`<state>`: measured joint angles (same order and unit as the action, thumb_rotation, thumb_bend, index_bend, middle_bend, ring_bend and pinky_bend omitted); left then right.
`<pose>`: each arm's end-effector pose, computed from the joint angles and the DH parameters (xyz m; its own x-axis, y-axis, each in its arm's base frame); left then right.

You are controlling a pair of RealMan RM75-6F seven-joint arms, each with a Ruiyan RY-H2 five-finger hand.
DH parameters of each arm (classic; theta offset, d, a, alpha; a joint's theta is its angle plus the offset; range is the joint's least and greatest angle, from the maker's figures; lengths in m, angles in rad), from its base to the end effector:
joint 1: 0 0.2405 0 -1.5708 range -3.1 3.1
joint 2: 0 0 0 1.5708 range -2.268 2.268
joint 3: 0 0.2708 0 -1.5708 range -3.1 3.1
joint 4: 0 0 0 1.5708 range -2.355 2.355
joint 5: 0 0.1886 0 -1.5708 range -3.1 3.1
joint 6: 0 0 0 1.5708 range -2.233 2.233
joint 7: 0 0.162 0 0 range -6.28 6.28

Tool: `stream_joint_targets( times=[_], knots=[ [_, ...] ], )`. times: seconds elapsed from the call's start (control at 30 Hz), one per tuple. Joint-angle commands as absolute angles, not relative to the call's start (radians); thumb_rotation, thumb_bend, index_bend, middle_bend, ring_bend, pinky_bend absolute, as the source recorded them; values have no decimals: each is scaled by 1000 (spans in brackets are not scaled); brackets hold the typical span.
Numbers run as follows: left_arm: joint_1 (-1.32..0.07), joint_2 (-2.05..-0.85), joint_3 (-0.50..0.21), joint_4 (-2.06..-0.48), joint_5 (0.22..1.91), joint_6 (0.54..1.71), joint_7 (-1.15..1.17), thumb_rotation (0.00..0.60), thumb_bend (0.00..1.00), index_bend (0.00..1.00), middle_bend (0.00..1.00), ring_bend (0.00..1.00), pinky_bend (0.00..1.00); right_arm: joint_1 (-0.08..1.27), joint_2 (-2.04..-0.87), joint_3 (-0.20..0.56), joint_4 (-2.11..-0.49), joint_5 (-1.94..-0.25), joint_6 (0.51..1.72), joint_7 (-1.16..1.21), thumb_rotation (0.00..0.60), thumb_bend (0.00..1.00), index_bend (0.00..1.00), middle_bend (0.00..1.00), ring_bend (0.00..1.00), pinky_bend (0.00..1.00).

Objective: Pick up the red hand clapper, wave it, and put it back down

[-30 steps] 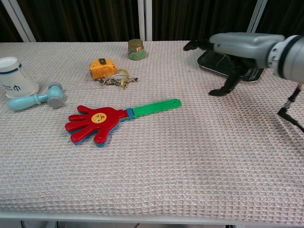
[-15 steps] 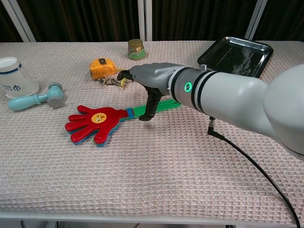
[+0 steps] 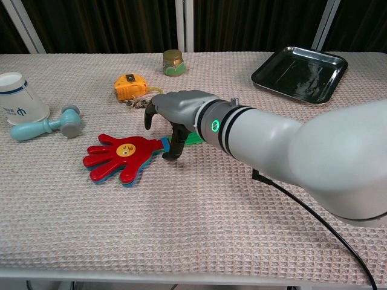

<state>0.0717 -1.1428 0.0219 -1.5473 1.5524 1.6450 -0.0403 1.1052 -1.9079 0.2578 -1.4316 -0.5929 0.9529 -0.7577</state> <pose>-0.3380 0.1338 0.1921 0.4031 -0.0241 0.9148 0.9129 0.0814 -0.4001 -0.0181 -0.3451 -0.1215 0.4987 -0.4113 0.7630 -0.8338 -0.4681 0.2926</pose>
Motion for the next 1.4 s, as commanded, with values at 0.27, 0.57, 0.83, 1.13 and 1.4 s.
stream_joint_targets(
  times=[0.27, 0.57, 0.83, 1.13, 1.4],
  knots=[
    [78, -1142, 18, -1544, 1552, 1648, -49, 600, 141, 73, 65, 0, 41, 1117, -1926, 259, -1397, -584, 939, -747, 600, 297, 292, 0, 0, 0],
    [84, -1139, 16, -1540, 1549, 1647, -59, 600, 141, 74, 65, 0, 41, 1121, -1940, 258, -1378, -589, 924, -726, 600, 293, 316, 0, 0, 0],
    [89, -1144, 17, -1529, 1546, 1644, -63, 600, 141, 74, 65, 0, 41, 1121, -1950, 257, -1363, -611, 923, -708, 600, 293, 407, 16, 0, 0],
    [93, -1146, 16, -1524, 1550, 1647, -73, 600, 141, 74, 65, 0, 41, 1105, -1961, 252, -1356, -657, 943, -682, 600, 286, 602, 78, 0, 0],
    [97, -1148, 18, -1522, 1553, 1648, -89, 600, 140, 74, 65, 0, 41, 1055, -1931, 255, -1407, -778, 993, -591, 600, 300, 825, 284, 27, 18]
  ],
)
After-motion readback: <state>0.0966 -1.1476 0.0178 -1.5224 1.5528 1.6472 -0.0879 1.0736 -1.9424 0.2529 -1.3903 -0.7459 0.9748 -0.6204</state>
